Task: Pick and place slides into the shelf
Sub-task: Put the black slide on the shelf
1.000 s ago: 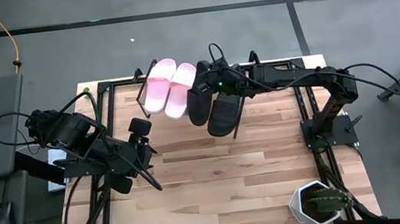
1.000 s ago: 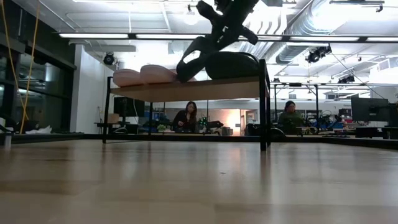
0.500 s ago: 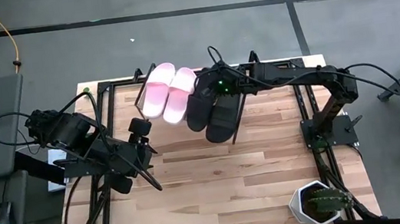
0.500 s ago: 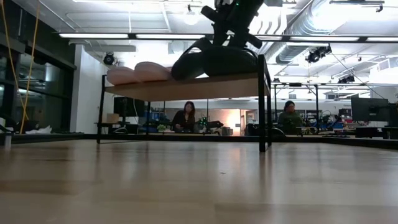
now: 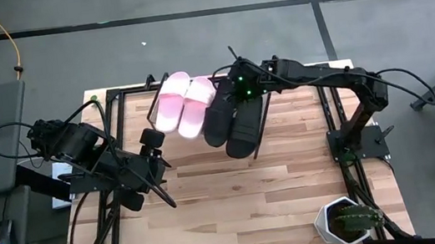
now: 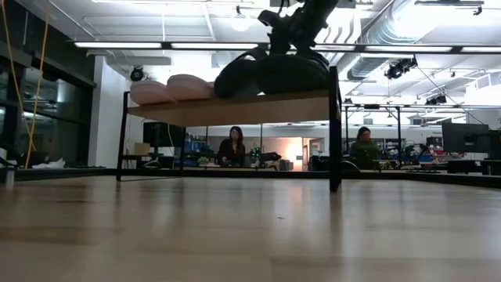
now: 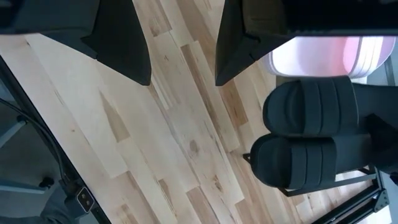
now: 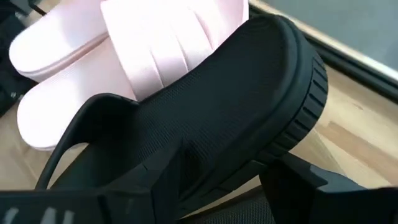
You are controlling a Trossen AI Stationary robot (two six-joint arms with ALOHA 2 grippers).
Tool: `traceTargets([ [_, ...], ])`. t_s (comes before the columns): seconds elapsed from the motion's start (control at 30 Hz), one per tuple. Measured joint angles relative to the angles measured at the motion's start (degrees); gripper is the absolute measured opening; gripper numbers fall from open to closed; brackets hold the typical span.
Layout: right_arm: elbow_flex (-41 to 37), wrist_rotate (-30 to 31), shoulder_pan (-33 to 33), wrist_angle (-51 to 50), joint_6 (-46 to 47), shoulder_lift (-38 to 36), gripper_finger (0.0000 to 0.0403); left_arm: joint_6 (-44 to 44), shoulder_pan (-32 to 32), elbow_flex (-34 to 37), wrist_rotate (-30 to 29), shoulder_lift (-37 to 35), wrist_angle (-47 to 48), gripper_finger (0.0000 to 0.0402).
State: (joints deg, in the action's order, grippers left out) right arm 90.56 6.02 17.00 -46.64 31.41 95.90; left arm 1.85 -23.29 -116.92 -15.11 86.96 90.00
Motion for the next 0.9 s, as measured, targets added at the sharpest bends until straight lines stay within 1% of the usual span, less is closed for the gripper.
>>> traceTargets([
  [0.1, 1.3, -1.0, 1.5, -3.3, -0.9, 0.0, 0.0189, 0.0, 0.0, 0.0, 0.0, 0.0, 0.0, 0.0166],
  [0.17, 2.4, -2.5, 2.4, -3.5, -3.0, -0.1, 0.0189, 0.0, 0.0, 0.0, 0.0, 0.0, 0.0, 0.0166],
  [0.23, 3.3, -5.0, 3.3, -2.2, -4.6, -0.1, 0.0189, 0.0, 0.0, 0.0, 0.0, 0.0, 0.0, 0.0166],
  [0.33, 4.4, -9.7, 4.2, 0.6, -4.5, -0.2, 0.0189, 0.0, 0.0, 0.0, 0.0, 0.0, 0.0, 0.0166],
  [0.4, 4.7, -11.7, 4.5, 0.5, -4.3, -0.3, 0.0189, 0.0, 0.0, 0.0, 0.0, 0.0, 0.0, 0.0166],
  [0.43, 4.7, -11.9, 4.7, 0.5, -4.2, -0.3, 0.0190, 0.0, 0.0, 0.0, 0.0, 0.0, 0.0, 0.0166],
  [0.57, 4.7, -9.5, 4.7, -2.2, -1.3, -0.3, 0.0196, 0.0, 0.0, 0.0, 0.0, 0.0, 0.0, 0.0166],
  [0.7, 4.8, -10.7, 4.4, -6.1, -1.4, 0.1, 0.0197, 0.0, 0.0, 0.0, 0.0, 0.0, 0.0, 0.0166],
  [0.8, 4.8, -10.3, 4.4, -8.7, -1.1, 0.1, 0.0197, 0.0, 0.0, 0.0, 0.0, 0.0, 0.0, 0.0166],
  [0.9, 4.8, -11.3, 4.5, -9.2, -1.7, 0.1, 0.0197, 0.0, 0.0, 0.0, 0.0, 0.0, 0.0, 0.0166],
])
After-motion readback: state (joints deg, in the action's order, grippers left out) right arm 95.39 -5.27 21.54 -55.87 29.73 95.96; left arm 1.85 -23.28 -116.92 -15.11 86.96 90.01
